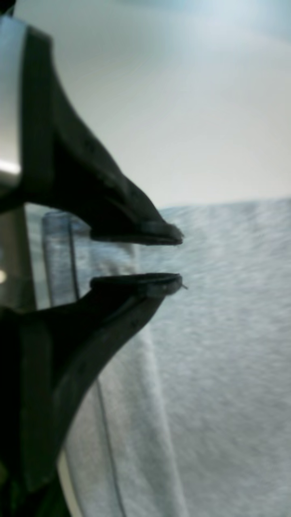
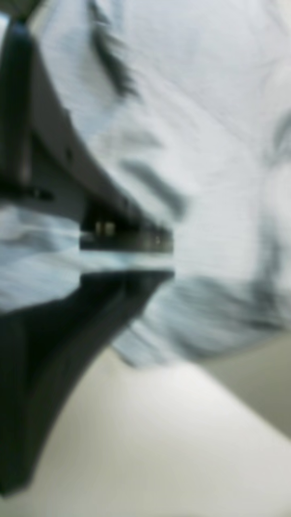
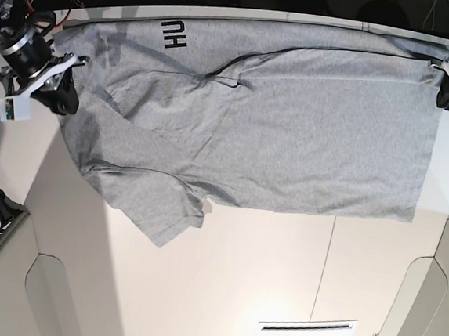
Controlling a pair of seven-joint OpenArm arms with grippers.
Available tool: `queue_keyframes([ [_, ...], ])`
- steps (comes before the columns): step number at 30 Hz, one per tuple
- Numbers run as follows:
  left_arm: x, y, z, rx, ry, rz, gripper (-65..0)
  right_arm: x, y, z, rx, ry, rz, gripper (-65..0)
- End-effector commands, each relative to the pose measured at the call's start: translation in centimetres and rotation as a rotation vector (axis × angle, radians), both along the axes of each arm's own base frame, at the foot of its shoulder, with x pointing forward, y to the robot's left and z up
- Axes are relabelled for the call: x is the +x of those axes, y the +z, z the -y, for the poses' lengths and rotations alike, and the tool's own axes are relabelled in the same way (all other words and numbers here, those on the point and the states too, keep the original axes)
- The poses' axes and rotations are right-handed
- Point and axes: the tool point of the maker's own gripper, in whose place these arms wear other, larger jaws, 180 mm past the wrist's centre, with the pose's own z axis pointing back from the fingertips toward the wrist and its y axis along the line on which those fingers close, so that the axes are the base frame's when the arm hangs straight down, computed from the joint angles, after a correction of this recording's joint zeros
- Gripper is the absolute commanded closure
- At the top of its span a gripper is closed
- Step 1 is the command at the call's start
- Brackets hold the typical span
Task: Fold the T-shirt properly
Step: 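Drag the shirt edge with both grippers to flatten it, then grasp the opposite shirt edge with both grippers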
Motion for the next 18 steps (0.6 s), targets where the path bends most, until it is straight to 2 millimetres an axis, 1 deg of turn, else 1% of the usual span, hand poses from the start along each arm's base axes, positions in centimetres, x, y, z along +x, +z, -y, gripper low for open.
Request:
queue_keyframes([
  [1, 0.7, 1.4, -0.5, 0.02, -0.008, 0.039, -15.9, 1.8, 2.2, 0.5, -0.022, -0.007, 0.091, -17.2],
  [2, 0.8, 1.7, -0.6, 0.021, -0.002, 0.048, -15.9, 2.9, 2.9, 0.8, -0.047, -0.015, 0.122, -20.3],
  [3, 0.8, 1.9, -0.8, 0.02, 0.002, 0.054, -16.0, 3.8, 3.6, 1.3, -0.073, -0.024, 0.147, -21.9],
  [5, 0.8, 1.9, -0.8, 0.019, 0.004, 0.056, -16.0, 5.5, 4.4, 2.4, -0.111, -0.038, 0.172, -22.3],
  [6, 0.8, 1.9, -0.8, 0.019, 0.004, 0.055, -16.5, 6.3, 4.5, 3.1, -0.118, -0.044, 0.176, -23.0],
  [8, 0.8, 1.9, -0.8, 0.019, 0.004, 0.057, -19.3, 8.0, 4.2, 4.7, -0.115, -0.06, 0.163, -27.6],
  [10, 0.8, 1.9, -0.8, 0.019, 0.004, 0.057, -22.0, 9.5, 3.0, 6.9, -0.098, -0.089, 0.127, -30.6],
  [13, 0.8, 1.9, -0.8, 0.019, 0.004, 0.056, -22.7, 11.6, 0.9, 9.8, -0.014, -0.141, 0.065, -31.7],
  [15, 0.8, 1.9, -0.8, 0.019, 0.004, 0.056, -22.6, 12.8, -0.4, 10.5, 0.078, -0.151, 0.031, -31.7],
  [18, 1.0, 2.1, -0.5, -0.005, 0.005, 0.07, -22.6, 14.2, -2.6, 10.1, 0.196, -0.156, -0.034, -31.7],
])
